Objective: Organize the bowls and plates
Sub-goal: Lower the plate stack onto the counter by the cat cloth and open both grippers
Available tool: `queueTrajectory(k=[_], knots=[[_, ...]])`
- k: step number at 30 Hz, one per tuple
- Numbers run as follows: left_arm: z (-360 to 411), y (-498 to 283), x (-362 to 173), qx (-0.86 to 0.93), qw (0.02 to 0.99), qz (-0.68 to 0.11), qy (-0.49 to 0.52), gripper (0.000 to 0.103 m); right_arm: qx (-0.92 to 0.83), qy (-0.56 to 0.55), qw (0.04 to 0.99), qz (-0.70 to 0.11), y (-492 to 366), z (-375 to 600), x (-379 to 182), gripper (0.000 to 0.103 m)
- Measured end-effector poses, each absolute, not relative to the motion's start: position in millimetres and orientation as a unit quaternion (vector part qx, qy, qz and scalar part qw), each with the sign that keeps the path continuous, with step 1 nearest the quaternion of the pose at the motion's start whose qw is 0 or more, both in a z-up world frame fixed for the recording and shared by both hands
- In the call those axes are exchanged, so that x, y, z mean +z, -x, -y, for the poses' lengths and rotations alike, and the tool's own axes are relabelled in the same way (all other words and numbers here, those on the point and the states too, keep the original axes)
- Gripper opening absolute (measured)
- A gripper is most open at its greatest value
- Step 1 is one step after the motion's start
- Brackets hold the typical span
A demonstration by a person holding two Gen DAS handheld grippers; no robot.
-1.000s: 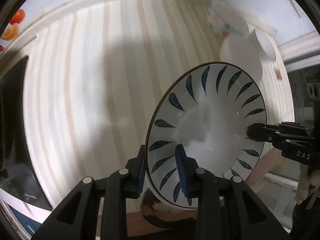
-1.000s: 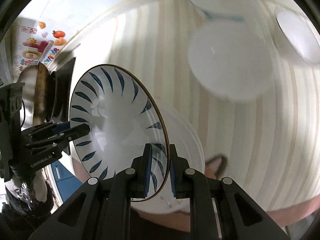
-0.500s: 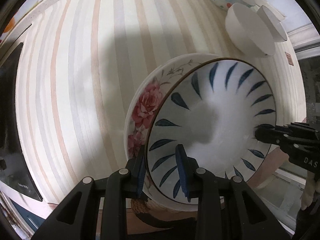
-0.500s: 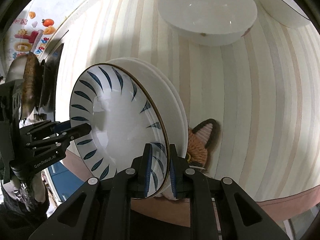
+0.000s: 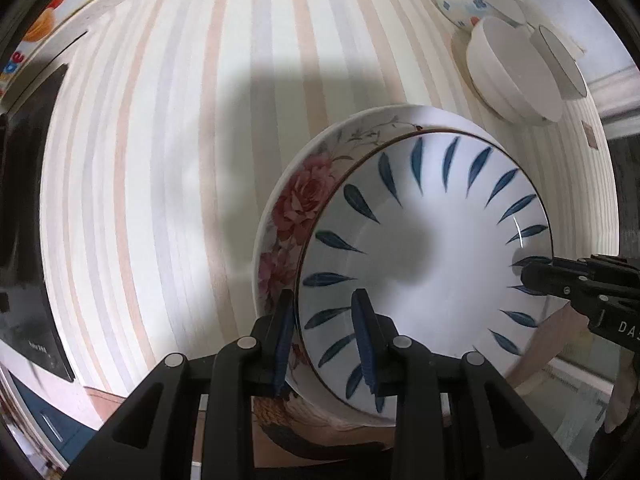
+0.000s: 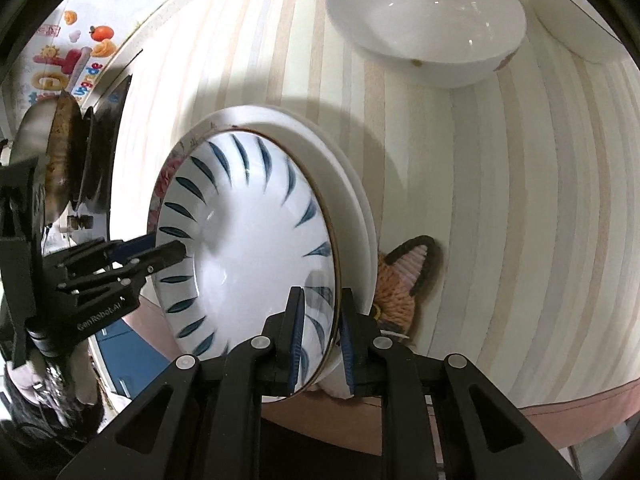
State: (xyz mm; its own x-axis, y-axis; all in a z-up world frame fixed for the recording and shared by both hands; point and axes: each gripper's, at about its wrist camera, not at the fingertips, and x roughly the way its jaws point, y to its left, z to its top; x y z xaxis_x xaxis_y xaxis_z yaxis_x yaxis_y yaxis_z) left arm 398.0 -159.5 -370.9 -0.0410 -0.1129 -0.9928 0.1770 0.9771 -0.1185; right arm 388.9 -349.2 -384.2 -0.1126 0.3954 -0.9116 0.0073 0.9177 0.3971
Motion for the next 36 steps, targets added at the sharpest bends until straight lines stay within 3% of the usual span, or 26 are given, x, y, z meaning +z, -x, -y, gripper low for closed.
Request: queueTrajectory(k=[12, 16, 19, 21, 23, 26, 36], knots=[[148.9, -352.6, -301.9, -0.074, 0.758, -0.648, -0.022, 0.027, 0.127, -0.115, 0.697, -0.696, -367.2, 346.9, -340.3, 0.022], [148.3, -335.2, -268.6, -0.076, 0.777, -0.625, -0.016, 0.029, 0.109, -0.106, 0.730, -0.666, -345.1, 336.4, -301.0, 0.050], [143.1, -318.6, -241.7, -0.078, 0.794, -0.603, -0.015, 0.039, 0.094, -0.111, 0.747, -0.649, -328.7, 334.2, -274.5, 0.069], [139.1, -309.7, -227.0, -0.083, 0.802, -0.592, -0.012, 0.053, 0.090, -0.109, 0.759, -0.635, -314.9, 330.8, -257.1, 0.074], [135.9, -295.9, -211.9, -0.085, 0.810, -0.580, -0.012, 0.078, 0.085, -0.108, 0.772, -0.621, -301.0, 329.4, -237.3, 0.083], [133.6, -283.2, -195.2, -0.086, 0.821, -0.564, -0.015, 0.087, 0.077, -0.108, 0.788, -0.601, -279.3, 325.9, -212.9, 0.088], [128.5, -230.6, -155.7, -0.105, 0.841, -0.531, -0.009, 0.090, 0.041, -0.080, 0.838, -0.538, -208.7, 311.1, -138.6, 0.093]])
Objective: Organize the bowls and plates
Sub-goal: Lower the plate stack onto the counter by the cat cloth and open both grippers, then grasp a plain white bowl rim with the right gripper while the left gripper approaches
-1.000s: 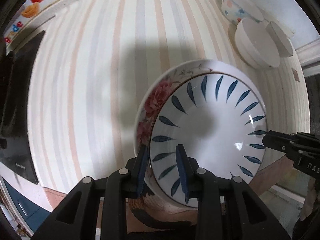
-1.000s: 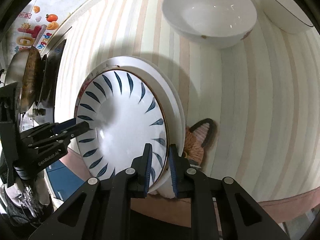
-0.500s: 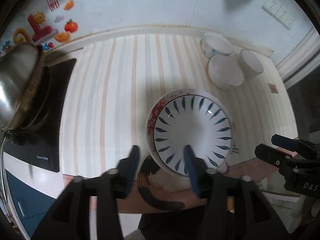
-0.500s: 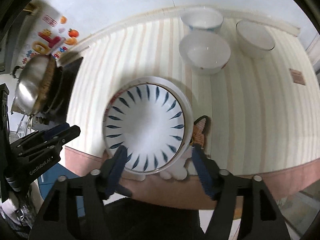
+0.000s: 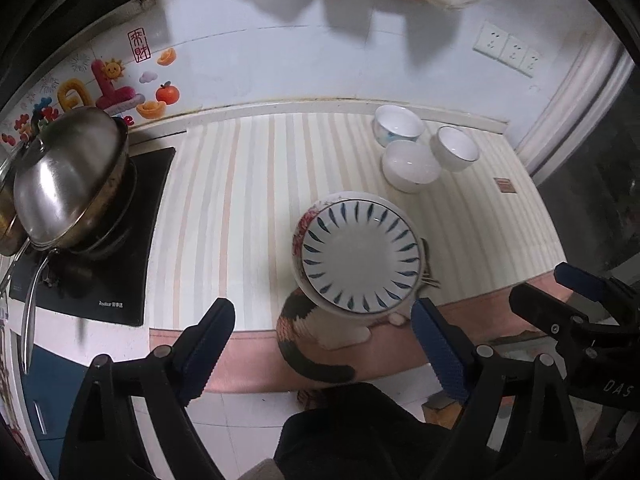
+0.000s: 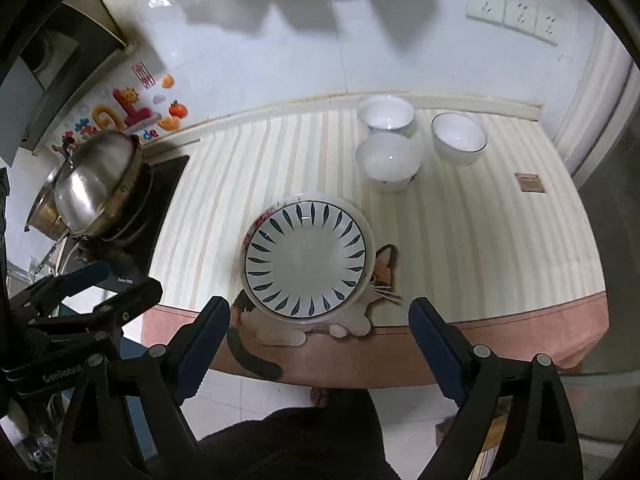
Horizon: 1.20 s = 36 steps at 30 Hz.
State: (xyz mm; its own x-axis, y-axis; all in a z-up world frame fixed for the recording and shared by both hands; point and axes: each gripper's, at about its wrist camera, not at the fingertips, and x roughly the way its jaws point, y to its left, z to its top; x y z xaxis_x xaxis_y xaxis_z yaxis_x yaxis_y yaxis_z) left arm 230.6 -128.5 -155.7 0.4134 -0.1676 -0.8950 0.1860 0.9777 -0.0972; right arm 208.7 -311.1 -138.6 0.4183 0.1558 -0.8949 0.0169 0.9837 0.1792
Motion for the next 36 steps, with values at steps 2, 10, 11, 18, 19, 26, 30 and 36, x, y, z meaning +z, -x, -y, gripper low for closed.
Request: queueTrajectory(k=[2, 10, 11, 18, 19, 26, 30, 36], knots=[[129.8, -222.3, -149.9, -0.107, 0.843, -0.527, -0.011, 0.090, 0.042, -0.083, 0.840, -0.534, -198.8, 309.7, -130.6, 0.094], [138.7, -223.8, -142.7, -0.096, 0.848, -0.522, 0.001, 0.090, 0.050, -0.102, 0.842, -0.528, -177.6, 319.9, -118.6, 0.095], [140.9, -226.6, -142.9, -0.094, 0.849, -0.520, 0.001, 0.090, 0.053, -0.109, 0.841, -0.528, -181.3, 324.9, -120.9, 0.095], [176.3, -287.9, -156.5, -0.082, 0.852, -0.517, 0.005, 0.090, 0.083, -0.177, 0.837, -0.510, -225.6, 381.7, -137.3, 0.095], [185.2, -304.2, -161.2, -0.080, 0.851, -0.519, 0.008, 0.090, 0.082, -0.179, 0.837, -0.510, -234.9, 390.0, -140.2, 0.095], [241.2, -408.2, -210.7, -0.079, 0.826, -0.558, 0.021, 0.090, 0.068, -0.188, 0.829, -0.522, -326.5, 457.7, -181.7, 0.095], [267.5, -458.6, -248.0, -0.093, 0.800, -0.591, 0.035, 0.081, 0.068, -0.201, 0.813, -0.543, -383.4, 488.0, -223.7, 0.093], [299.2, -521.2, -323.2, -0.098, 0.743, -0.660, 0.045, 0.054, 0.085, -0.230, 0.765, -0.596, -462.6, 509.4, -306.9, 0.070]])
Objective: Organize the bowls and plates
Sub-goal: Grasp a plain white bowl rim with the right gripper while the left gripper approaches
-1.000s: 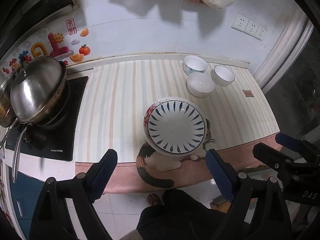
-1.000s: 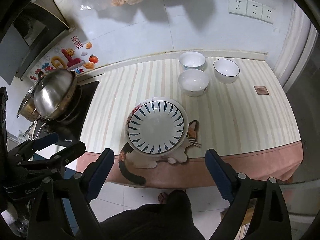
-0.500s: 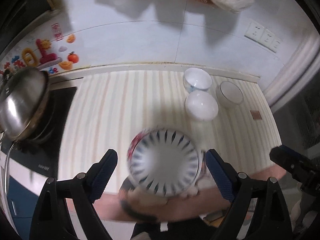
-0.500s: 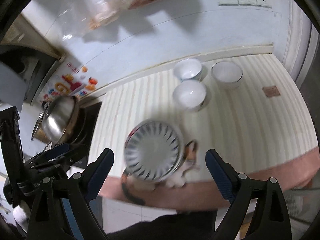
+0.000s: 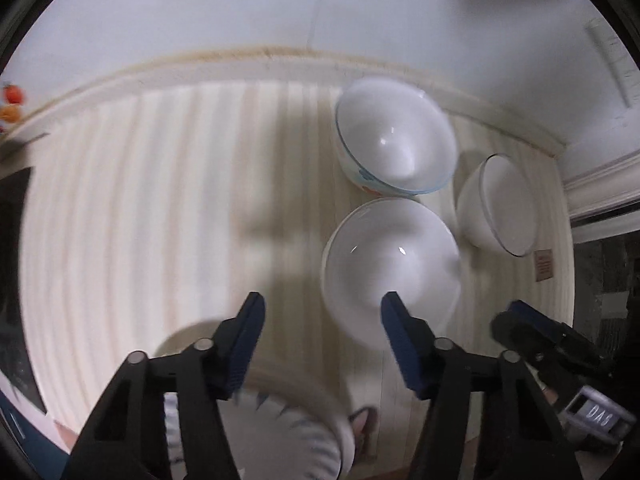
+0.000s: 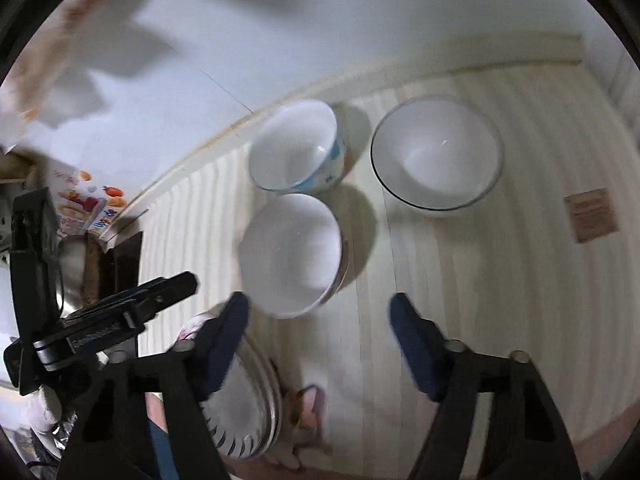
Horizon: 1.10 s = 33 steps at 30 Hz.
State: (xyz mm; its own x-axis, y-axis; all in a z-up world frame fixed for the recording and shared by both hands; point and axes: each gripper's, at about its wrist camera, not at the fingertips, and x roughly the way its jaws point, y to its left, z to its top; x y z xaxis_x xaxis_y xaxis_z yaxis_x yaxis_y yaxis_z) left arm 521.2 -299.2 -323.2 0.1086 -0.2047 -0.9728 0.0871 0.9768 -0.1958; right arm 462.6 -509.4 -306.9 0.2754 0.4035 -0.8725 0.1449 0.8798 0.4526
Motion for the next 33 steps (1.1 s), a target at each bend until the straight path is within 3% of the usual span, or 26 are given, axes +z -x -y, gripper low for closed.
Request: queueTrajectory(k=[3, 5, 6, 7, 8, 10, 19, 33], knots=[[310.6, -534.9, -347.9, -0.101, 0.726, -0.680, 0.036, 0.044, 0.092, -0.230, 0.750, -0.613, -486.8, 509.7, -339.6, 0.062], [316.1, -541.3, -362.1, -0.104, 0.715, -0.691, 0.034, 0.032, 0.100, -0.233, 0.736, -0.628, -498.5, 508.2, -359.2, 0.048], [318.4, -542.9, -366.6, -0.108, 0.711, -0.694, 0.034, 0.028, 0.103, -0.233, 0.730, -0.634, -504.7, 507.2, -368.8, 0.045], [320.9, -543.6, -370.8, -0.108, 0.708, -0.698, 0.032, 0.023, 0.105, -0.231, 0.726, -0.639, -506.5, 504.5, -373.8, 0.035], [322.5, -544.0, -372.2, -0.108, 0.707, -0.699, 0.029, 0.023, 0.104, -0.227, 0.722, -0.646, -510.0, 502.5, -380.9, 0.024], [325.4, -541.7, -370.6, -0.106, 0.712, -0.694, 0.019, 0.023, 0.108, -0.222, 0.712, -0.657, -512.7, 497.9, -390.7, 0.016], [328.7, -519.8, -344.9, -0.114, 0.719, -0.685, 0.025, 0.023, 0.111, -0.217, 0.709, -0.661, -508.7, 501.2, -389.0, 0.014], [360.6, -459.4, -287.4, -0.167, 0.734, -0.658, 0.002, 0.023, 0.109, -0.210, 0.729, -0.643, -443.7, 538.3, -327.2, 0.014]])
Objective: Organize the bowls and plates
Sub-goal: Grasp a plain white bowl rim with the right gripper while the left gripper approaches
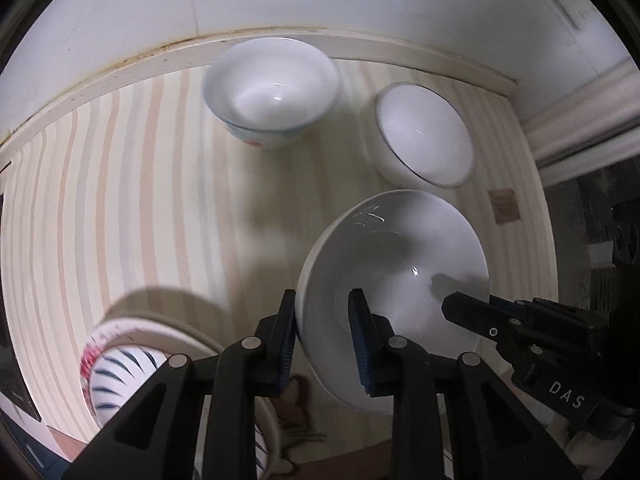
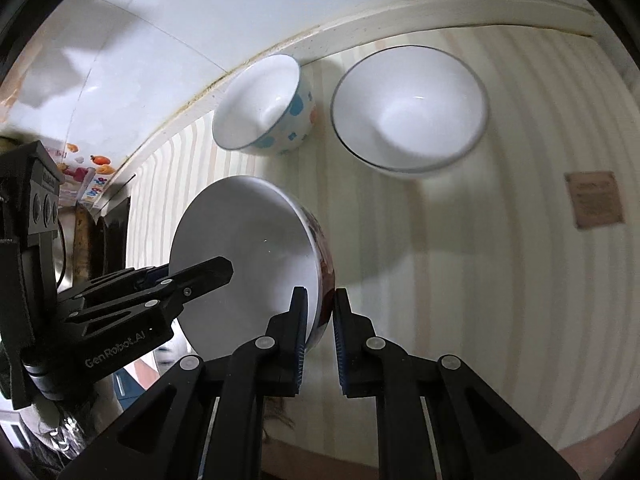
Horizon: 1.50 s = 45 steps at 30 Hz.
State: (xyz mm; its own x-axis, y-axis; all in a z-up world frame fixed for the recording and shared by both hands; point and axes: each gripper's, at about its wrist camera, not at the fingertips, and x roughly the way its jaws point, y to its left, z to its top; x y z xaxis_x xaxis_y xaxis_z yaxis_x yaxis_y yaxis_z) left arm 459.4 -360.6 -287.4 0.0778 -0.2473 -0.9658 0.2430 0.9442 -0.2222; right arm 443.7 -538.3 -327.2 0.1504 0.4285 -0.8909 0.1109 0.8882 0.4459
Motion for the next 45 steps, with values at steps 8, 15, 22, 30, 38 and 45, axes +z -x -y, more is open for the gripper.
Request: queueTrajectory(k=[8, 15, 22, 30, 38, 45], knots=[[383.5, -418.5, -296.3, -0.181, 0.722, -0.668, -0.010, 0.023, 0.102, -0.215, 0.724, -0.647, -388.1, 555.2, -319.0, 0.015], [394.9, -395.5, -326.7, -0.182, 0.702, -0.688, -0.025, 0.023, 0.091, -0.226, 0.707, -0.664, -359.3, 561.0, -342.1, 0.015], [405.0, -385.9, -348.0, -0.178, 0.692, -0.699, -0.037, 0.023, 0.083, -0.228, 0.693, -0.678, -347.7, 567.5, -362.1, 0.015], [417.1, -382.3, -364.4, -0.173, 0.683, -0.708, -0.046, 0.023, 0.082, -0.225, 0.685, -0.688, -348.5, 561.6, -374.9, 0.015], [421.4, -384.5, -364.5, -0.174, 0.685, -0.705, -0.052, 0.023, 0.082, -0.225, 0.679, -0.694, -352.9, 557.7, -377.2, 0.015], [421.6, -385.8, -363.7, -0.174, 0.681, -0.710, -0.046, 0.023, 0.082, -0.228, 0.675, -0.697, -354.6, 557.9, -379.4, 0.015]])
